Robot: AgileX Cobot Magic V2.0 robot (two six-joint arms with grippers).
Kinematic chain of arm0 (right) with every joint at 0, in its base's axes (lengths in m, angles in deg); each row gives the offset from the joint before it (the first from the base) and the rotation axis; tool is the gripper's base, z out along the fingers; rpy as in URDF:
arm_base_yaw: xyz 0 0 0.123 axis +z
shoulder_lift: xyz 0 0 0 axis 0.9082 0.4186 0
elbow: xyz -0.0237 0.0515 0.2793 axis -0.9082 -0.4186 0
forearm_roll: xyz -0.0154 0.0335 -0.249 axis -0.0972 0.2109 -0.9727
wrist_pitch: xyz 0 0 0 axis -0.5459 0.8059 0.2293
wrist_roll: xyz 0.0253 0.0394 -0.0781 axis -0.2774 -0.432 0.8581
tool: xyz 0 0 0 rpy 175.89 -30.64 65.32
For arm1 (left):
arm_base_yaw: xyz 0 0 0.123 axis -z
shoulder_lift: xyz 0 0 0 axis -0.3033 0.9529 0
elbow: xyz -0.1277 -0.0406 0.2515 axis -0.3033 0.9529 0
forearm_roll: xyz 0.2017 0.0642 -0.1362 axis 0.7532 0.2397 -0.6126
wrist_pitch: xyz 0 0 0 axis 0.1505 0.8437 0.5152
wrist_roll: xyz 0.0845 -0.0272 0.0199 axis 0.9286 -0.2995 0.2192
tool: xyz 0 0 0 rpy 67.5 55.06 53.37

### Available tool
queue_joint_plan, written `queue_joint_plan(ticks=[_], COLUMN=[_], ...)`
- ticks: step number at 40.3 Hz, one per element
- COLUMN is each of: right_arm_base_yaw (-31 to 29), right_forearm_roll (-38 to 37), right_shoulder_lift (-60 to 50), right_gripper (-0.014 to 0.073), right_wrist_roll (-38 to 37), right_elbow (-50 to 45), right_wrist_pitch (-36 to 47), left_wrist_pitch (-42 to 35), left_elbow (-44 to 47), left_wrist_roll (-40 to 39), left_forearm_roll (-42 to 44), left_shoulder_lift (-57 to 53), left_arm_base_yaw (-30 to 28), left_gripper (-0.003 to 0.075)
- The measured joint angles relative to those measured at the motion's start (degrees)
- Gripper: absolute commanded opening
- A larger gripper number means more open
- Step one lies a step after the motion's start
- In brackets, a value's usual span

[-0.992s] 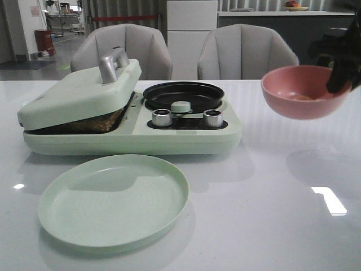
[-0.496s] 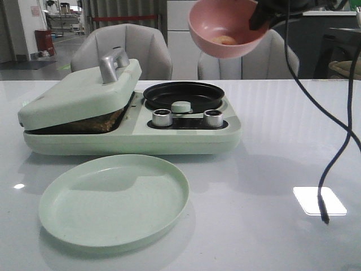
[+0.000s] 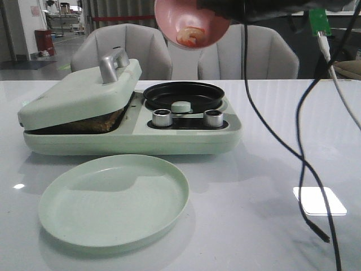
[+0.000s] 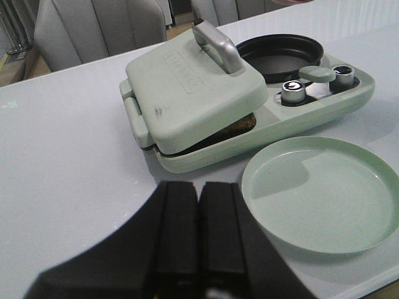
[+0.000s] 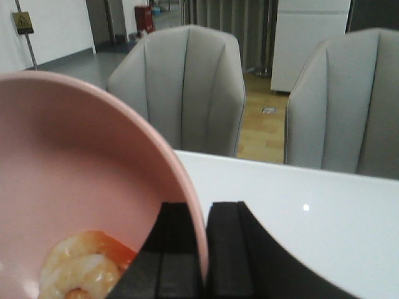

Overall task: Make breakfast with bread and shrimp
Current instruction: 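Lift the pink bowl and carry it over the round pan, then tilt the pink bowl to pour the shrimp into the pan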

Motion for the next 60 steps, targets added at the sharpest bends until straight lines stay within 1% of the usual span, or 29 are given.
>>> queue_joint_plan(ticks=[3,7,10,14,23,29,34,38,43,53,55,57,60], right_arm_base_yaw=[0.00,0.11,0.21,0.57,0.77,0.91,1.03,1.15,1.36,1.40,1.40,1.51,1.50], right_forearm_roll=[-1.93,-3.76,-4.48,-4.82,-5.01,-5.67,-8.27,-10.81,-13.41,-13.32,-12.15,-9.96,-5.40], right_shoulder_lift=[1.88,4.32,5.81,7.83,9.65,9.76,10.81,12.46,13.72,15.14,15.22,15.22,15.22], right_gripper=[-0.0032,-0.0032,-0.0032,-0.0032,-0.0032,-0.0032,-0.0032,-0.0032,-0.0032,-0.0032,-0.0032,-0.0032,-0.0032], right_wrist_roll=[1.22,5.60,10.53,19.01,34.06,44.02,49.63,51.77,52.69,52.76,51.61,48.14,40.84], right_elbow=[-1.52,-2.03,-2.03,-2.03,-2.03,-0.63,2.04,4.49,6.17,6.64,6.64,6.64,6.64], right_wrist_pitch=[6.73,10.97,12.52,15.37,23.98,26.36,26.99,26.38,23.28,22.08,22.08,22.18,22.18], left_wrist_pitch=[0.00,0.00,0.00,0.00,0.00,0.00,0.00,0.00,0.00,0.00,0.00,0.00,0.00], left_elbow=[0.00,0.00,0.00,0.00,0.00,0.00,0.00,0.00,0.00,0.00,0.00,0.00,0.00], left_wrist_roll=[0.00,0.00,0.00,0.00,0.00,0.00,0.00,0.00,0.00,0.00,0.00,0.00,0.00], left_forearm_roll=[0.00,0.00,0.00,0.00,0.00,0.00,0.00,0.00,0.00,0.00,0.00,0.00,0.00], left_shoulder_lift=[-0.12,-0.35,-0.35,-0.35,-0.35,-0.35,-0.35,-0.35,-0.35,-0.35,-0.35,-0.35,-0.35], left_arm_base_yaw=[0.00,0.00,0.00,0.00,0.00,0.00,0.00,0.00,0.00,0.00,0.00,0.00,0.00], left_gripper=[0.0032,0.0032,0.0032,0.0032,0.0032,0.0032,0.0032,0.0032,0.0032,0.0032,0.0032,0.0032,0.0032])
